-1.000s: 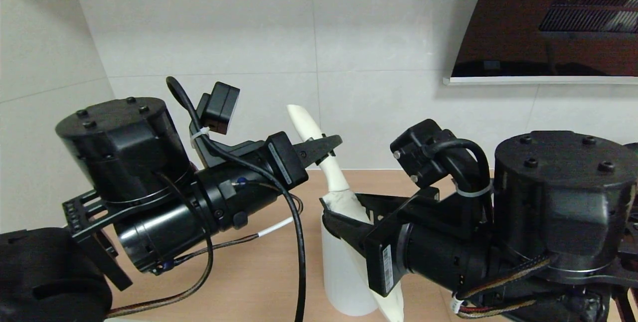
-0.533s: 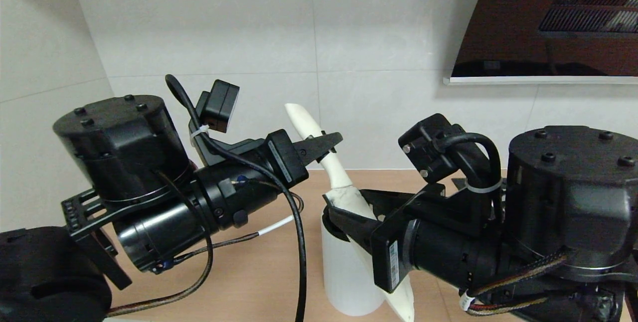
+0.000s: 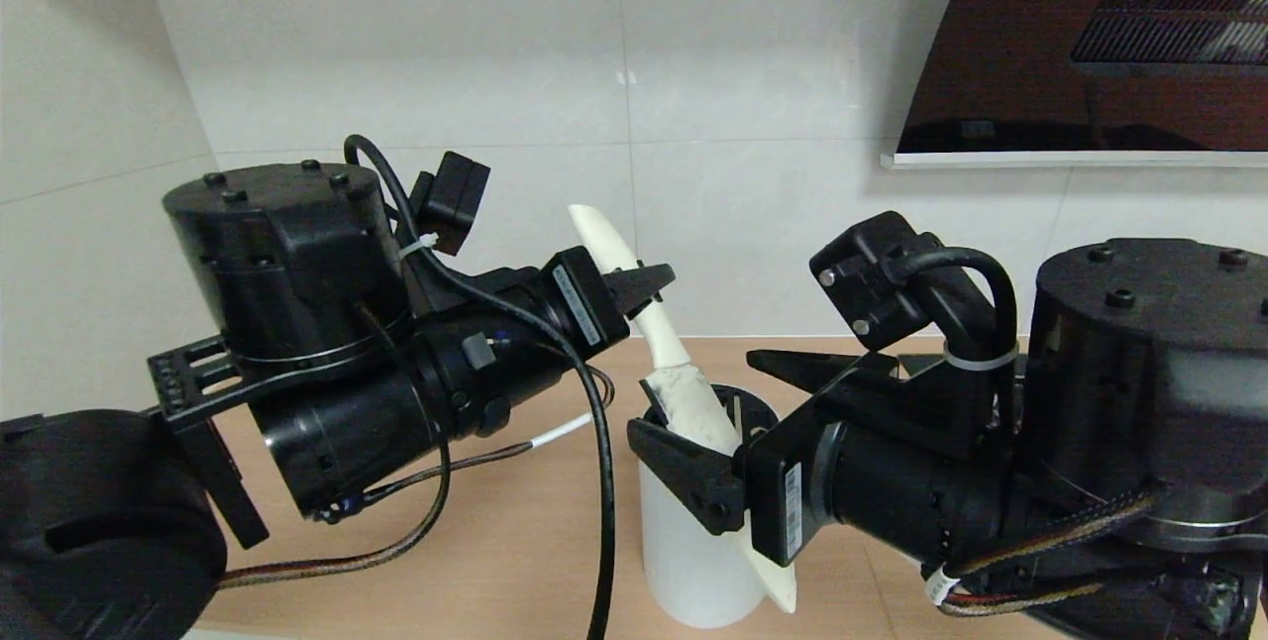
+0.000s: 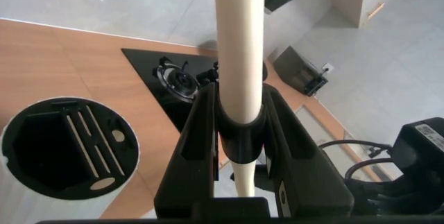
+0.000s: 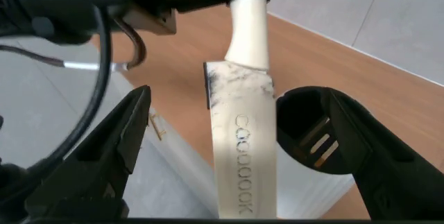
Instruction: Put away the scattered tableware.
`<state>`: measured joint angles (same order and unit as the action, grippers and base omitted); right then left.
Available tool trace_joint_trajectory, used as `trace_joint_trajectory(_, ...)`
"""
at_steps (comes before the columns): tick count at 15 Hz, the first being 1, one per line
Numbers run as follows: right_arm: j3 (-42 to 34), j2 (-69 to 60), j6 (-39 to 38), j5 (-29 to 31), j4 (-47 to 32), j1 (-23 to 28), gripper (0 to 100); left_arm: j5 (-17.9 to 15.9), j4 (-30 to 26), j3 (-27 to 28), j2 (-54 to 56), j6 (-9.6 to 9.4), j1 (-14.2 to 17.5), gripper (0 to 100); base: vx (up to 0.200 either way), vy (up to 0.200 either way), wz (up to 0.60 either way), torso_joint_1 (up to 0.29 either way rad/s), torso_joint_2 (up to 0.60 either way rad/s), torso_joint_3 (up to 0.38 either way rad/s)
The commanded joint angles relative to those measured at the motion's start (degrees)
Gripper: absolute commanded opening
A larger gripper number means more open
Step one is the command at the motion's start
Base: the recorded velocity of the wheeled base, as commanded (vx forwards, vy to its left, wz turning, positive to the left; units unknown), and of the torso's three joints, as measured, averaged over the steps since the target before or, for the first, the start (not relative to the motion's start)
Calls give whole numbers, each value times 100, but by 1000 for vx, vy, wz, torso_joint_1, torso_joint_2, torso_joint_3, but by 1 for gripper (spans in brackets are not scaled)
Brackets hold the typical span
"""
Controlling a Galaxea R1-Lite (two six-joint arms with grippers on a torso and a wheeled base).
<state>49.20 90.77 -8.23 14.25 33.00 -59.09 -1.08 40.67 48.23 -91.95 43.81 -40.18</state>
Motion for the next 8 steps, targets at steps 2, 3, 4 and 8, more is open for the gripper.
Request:
trace_joint_trajectory(2, -7, -385, 14, 78, -4, 372, 100, 557, -472, 539, 28, -488, 10, 0, 0, 0, 0, 0, 0, 0)
trace_joint_trajectory(3, 19, -508, 23, 51, -4, 706, 100, 987, -894, 890, -7, -901, 37, 0, 0, 0, 0, 0, 0, 0)
trace_joint_trajectory(4, 19, -587, 23, 34, -4, 961, 100, 1286, -1210, 1259, -42, -1235, 63, 0, 0, 0, 0, 0, 0, 0)
trace_joint_trajectory(8, 72, -824, 41, 25, -4, 1672, 100, 1814, -1931, 1796, 125, -2333, 81, 0, 0, 0, 0, 0, 0, 0)
